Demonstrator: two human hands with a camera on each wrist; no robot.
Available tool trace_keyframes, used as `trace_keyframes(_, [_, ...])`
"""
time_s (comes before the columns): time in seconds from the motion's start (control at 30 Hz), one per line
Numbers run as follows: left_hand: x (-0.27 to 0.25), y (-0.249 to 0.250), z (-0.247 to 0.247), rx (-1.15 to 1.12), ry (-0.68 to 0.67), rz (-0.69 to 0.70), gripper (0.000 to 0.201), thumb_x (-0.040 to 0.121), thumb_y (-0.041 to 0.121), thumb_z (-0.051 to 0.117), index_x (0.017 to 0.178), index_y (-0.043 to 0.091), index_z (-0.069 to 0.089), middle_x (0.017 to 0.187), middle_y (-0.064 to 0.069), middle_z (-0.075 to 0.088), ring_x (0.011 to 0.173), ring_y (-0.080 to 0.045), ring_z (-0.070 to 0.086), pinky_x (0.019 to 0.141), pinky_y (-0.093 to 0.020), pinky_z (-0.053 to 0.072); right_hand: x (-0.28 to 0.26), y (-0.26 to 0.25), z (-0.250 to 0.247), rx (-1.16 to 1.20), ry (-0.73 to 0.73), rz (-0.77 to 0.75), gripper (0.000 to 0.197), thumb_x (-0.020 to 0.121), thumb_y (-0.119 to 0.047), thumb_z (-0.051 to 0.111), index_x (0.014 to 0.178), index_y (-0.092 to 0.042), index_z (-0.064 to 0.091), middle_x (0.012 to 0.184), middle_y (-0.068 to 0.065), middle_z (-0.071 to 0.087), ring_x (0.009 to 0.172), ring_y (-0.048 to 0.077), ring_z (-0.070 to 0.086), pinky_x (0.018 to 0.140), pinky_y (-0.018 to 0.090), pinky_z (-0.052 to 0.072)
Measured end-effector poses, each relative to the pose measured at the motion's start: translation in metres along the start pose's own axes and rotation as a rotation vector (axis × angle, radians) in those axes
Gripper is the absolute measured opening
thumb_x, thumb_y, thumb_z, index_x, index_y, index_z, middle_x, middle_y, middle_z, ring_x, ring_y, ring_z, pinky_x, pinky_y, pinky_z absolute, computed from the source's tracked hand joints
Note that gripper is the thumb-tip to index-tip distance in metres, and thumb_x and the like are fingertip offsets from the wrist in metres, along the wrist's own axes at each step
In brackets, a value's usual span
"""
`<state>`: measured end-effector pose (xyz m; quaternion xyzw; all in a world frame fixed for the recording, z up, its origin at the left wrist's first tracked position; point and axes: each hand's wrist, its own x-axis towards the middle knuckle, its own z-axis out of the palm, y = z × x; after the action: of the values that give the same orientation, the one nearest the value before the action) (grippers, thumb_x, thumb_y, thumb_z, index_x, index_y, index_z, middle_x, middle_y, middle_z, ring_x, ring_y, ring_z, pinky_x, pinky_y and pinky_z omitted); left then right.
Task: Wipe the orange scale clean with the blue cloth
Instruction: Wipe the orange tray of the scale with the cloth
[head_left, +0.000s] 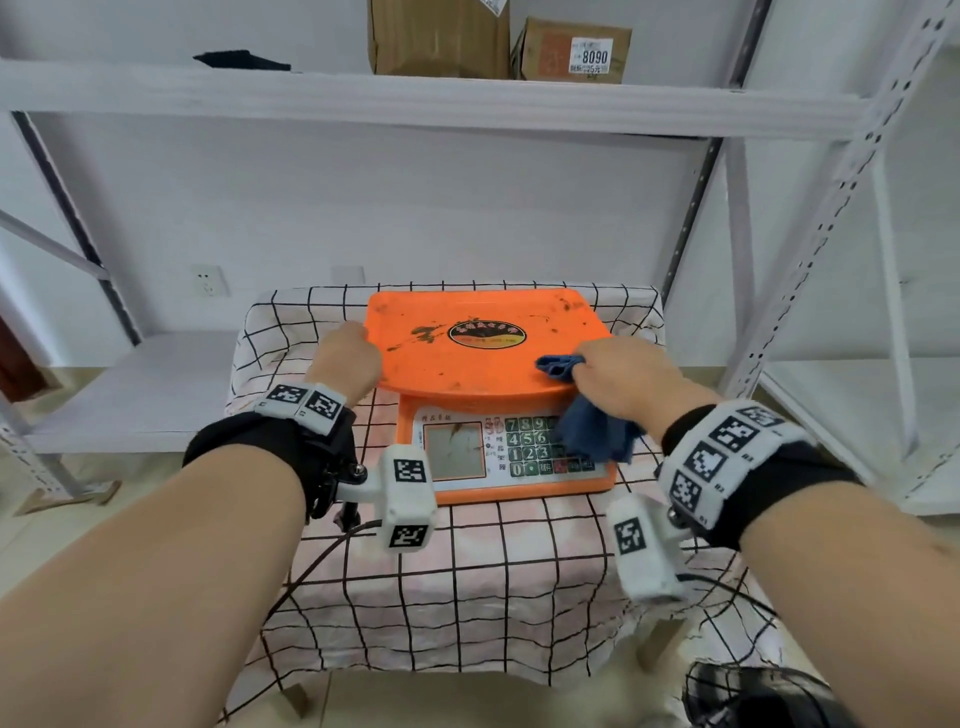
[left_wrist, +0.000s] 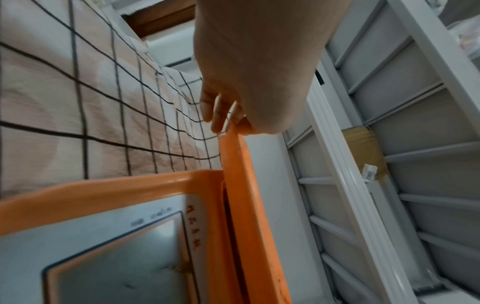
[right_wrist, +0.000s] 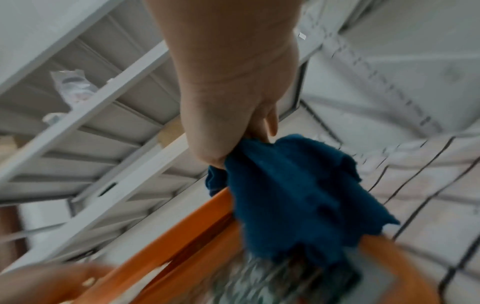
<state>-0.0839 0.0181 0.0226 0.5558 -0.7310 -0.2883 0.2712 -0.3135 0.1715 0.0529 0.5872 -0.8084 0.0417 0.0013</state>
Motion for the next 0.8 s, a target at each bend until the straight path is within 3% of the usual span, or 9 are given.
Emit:
trace_keyframes(0.03, [0.004, 0.003, -0.002, 0.041, 0.004, -0.01, 0.011, 0.087, 0.008, 0.049, 0.091, 0.002, 0.057, 0.104, -0.02, 0.064, 0.08, -0.027, 0.057, 0.065, -0.034, 0.051, 0.004, 0.009, -0.002, 0.022, -0.023, 0.028, 0.021, 0.094, -0.02, 0.034, 0.083, -0.013, 0.05, 0.087, 0.006, 0.055, 0.087, 0.027, 0.053, 0.071, 0.032, 0.039])
trace_keyframes(0.1, [0.014, 0.011, -0.004, 0.114, 0.009, -0.025, 0.023, 0.092, 0.01, 0.045, 0.108, 0.0, 0.058, 0.121, -0.022, 0.056, 0.095, -0.032, 0.057, 0.082, -0.04, 0.052, 0.016, 0.017, -0.003, 0.083, -0.059, 0.032, 0.024, 0.093, -0.017, 0.037, 0.084, -0.006, 0.055, 0.088, 0.011, 0.058, 0.086, 0.028, 0.054, 0.072, 0.034, 0.039])
trace_keyframes(0.2, [0.032, 0.035, 0.0, 0.388, 0.022, 0.106, 0.039, 0.097, 0.02, 0.036, 0.13, 0.002, 0.048, 0.137, -0.02, 0.041, 0.123, -0.039, 0.039, 0.104, -0.047, 0.036, 0.039, 0.014, 0.001, 0.071, -0.085, -0.009, 0.029, 0.093, -0.019, 0.037, 0.086, -0.002, 0.06, 0.089, 0.012, 0.063, 0.081, 0.026, 0.053, 0.072, 0.034, 0.041])
trace_keyframes(0.33, [0.053, 0.066, 0.013, 0.464, -0.099, 0.265, 0.046, 0.098, 0.034, 0.037, 0.141, 0.017, 0.041, 0.148, -0.013, 0.033, 0.134, -0.035, 0.03, 0.11, -0.047, 0.028, 0.063, 0.011, 0.008, 0.029, -0.126, -0.041, 0.031, 0.093, -0.022, 0.036, 0.104, -0.013, 0.063, 0.103, 0.008, 0.064, 0.085, 0.022, 0.05, 0.072, 0.03, 0.038])
trace_keyframes(0.5, [0.06, 0.078, 0.033, 0.577, -0.322, 0.397, 0.052, 0.097, 0.044, 0.036, 0.146, 0.026, 0.031, 0.156, -0.006, 0.022, 0.143, -0.029, 0.02, 0.115, -0.048, 0.019, 0.037, 0.021, 0.0, 0.013, -0.095, -0.084, 0.029, 0.092, -0.019, 0.037, 0.098, -0.01, 0.065, 0.095, 0.009, 0.064, 0.088, 0.025, 0.057, 0.07, 0.034, 0.044])
trace_keyframes(0.57, [0.054, 0.081, 0.038, 0.645, -0.371, 0.484, 0.05, 0.098, 0.046, 0.035, 0.146, 0.031, 0.031, 0.156, -0.001, 0.021, 0.144, -0.025, 0.017, 0.116, -0.049, 0.014, 0.027, 0.026, -0.002, 0.056, -0.093, -0.08, 0.029, 0.093, -0.018, 0.038, 0.098, -0.011, 0.065, 0.093, 0.008, 0.063, 0.09, 0.025, 0.058, 0.072, 0.035, 0.045])
trace_keyframes(0.67, [0.044, 0.087, 0.049, 0.748, -0.385, 0.608, 0.04, 0.1, 0.04, 0.032, 0.138, 0.034, 0.044, 0.148, 0.007, 0.037, 0.139, -0.02, 0.027, 0.114, -0.047, 0.014, 0.029, 0.024, -0.004, 0.064, -0.119, -0.072, 0.03, 0.093, -0.019, 0.037, 0.106, -0.018, 0.064, 0.097, 0.004, 0.06, 0.096, 0.023, 0.056, 0.074, 0.031, 0.042])
trace_keyframes(0.73, [0.037, 0.09, 0.056, 0.798, -0.377, 0.635, 0.034, 0.101, 0.031, 0.032, 0.124, 0.032, 0.057, 0.133, 0.007, 0.051, 0.128, -0.021, 0.038, 0.108, -0.047, 0.017, 0.043, 0.019, -0.004, 0.039, -0.172, -0.058, 0.034, 0.095, -0.021, 0.035, 0.116, -0.02, 0.061, 0.112, 0.006, 0.061, 0.107, 0.024, 0.054, 0.085, 0.033, 0.043])
trace_keyframes(0.8, [0.032, 0.091, 0.06, 0.816, -0.362, 0.611, 0.029, 0.095, 0.013, 0.034, 0.102, 0.024, 0.06, 0.11, 0.005, 0.06, 0.116, -0.022, 0.043, 0.101, -0.047, 0.02, 0.057, 0.013, -0.003, 0.036, -0.214, -0.044, 0.035, 0.096, -0.025, 0.034, 0.122, -0.021, 0.057, 0.125, 0.006, 0.058, 0.116, 0.025, 0.05, 0.096, 0.034, 0.04])
